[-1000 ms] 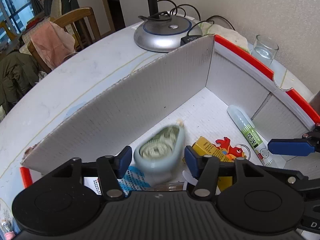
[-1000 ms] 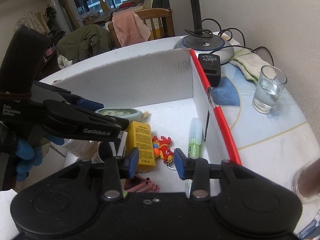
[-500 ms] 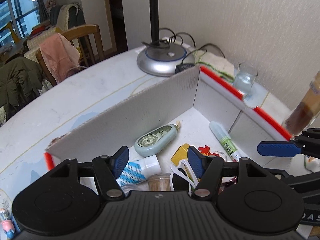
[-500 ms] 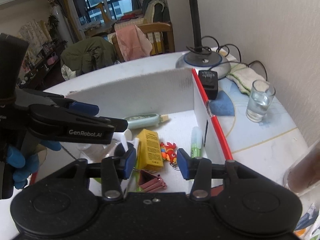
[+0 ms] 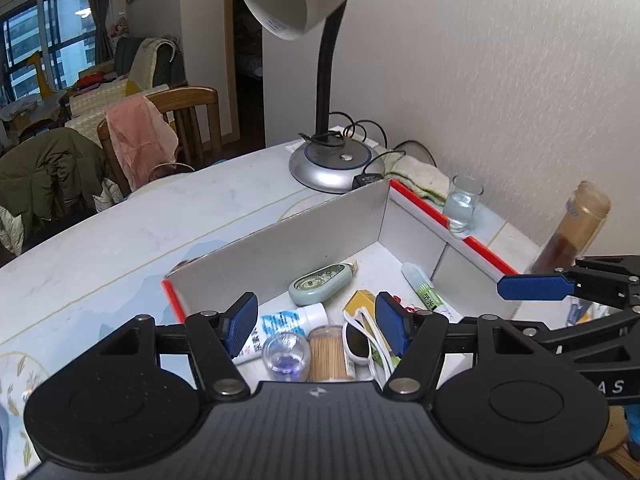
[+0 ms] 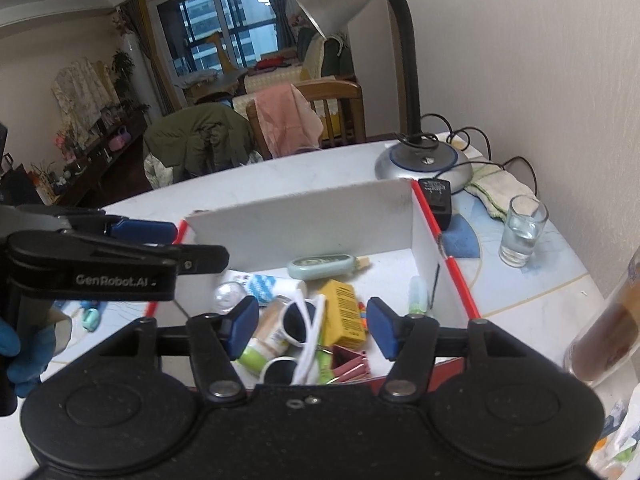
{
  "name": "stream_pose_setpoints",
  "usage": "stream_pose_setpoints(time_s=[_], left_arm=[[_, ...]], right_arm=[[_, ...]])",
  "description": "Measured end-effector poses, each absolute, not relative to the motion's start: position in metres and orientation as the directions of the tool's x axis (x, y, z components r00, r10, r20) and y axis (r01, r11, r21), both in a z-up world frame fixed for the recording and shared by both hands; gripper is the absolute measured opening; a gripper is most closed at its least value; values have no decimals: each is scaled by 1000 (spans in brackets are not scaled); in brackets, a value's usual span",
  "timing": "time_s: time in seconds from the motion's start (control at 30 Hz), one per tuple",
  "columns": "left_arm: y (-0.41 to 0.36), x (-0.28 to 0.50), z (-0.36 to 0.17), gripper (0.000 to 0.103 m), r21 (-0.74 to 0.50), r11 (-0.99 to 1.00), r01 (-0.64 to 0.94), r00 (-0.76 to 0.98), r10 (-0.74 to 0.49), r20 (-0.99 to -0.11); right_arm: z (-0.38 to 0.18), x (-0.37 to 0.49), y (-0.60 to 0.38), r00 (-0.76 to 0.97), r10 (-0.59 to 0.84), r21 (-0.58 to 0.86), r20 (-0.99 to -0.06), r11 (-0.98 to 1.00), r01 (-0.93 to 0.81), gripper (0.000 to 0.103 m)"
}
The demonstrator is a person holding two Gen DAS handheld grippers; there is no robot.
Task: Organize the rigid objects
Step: 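Move both tools back over the pig figure and teal sharpener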
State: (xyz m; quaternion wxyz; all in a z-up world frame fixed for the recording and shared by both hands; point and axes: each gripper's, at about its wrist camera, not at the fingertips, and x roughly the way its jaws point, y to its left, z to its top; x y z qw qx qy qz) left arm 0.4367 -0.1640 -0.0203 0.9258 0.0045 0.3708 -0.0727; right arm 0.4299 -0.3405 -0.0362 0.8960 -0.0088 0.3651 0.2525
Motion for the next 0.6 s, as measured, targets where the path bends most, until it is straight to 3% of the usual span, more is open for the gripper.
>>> stream_pose_setpoints(time_s=[0.1, 0.17, 0.2, 0.6], left_arm=[[-156, 420, -13, 65, -60, 989, 135, 728, -140, -671], [-152, 408, -10, 76, -66, 989, 135, 732, -144, -666], [-149, 402, -9, 77, -65, 989, 135, 737, -144, -660], [-98, 338, -1, 82, -111, 993, 51, 766, -110, -634]], right_arm=[[-29, 418, -336, 614, 459, 172, -643, 867, -467, 65], [-25, 410, -332, 619, 465, 174, -633, 865, -471, 68], [-23, 407, -330, 620, 470, 177, -628, 862, -475, 69], [-13, 362, -297, 625, 513, 204, -588, 842, -499, 84]])
